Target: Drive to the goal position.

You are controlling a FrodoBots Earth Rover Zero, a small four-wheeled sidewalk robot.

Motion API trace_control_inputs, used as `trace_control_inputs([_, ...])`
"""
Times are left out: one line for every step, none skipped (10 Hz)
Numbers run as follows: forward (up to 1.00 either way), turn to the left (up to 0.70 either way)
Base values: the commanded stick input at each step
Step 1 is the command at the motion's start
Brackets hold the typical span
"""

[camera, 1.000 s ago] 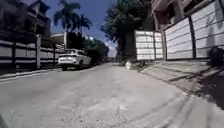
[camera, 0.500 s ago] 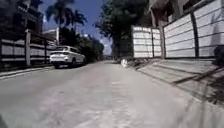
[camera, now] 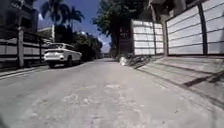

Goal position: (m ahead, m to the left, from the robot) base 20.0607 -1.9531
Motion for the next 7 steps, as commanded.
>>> trace_control_inputs([0.85, 0.0])
trace_control_inputs([0.85, 0.04])
trace_control_inputs([0.85, 0.02])
trace_control_inputs([0.85, 0.09])
trace_control_inputs([0.85, 0.02])
trace_control_inputs([0.85, 0.1])
trace_control_inputs([0.85, 0.03])
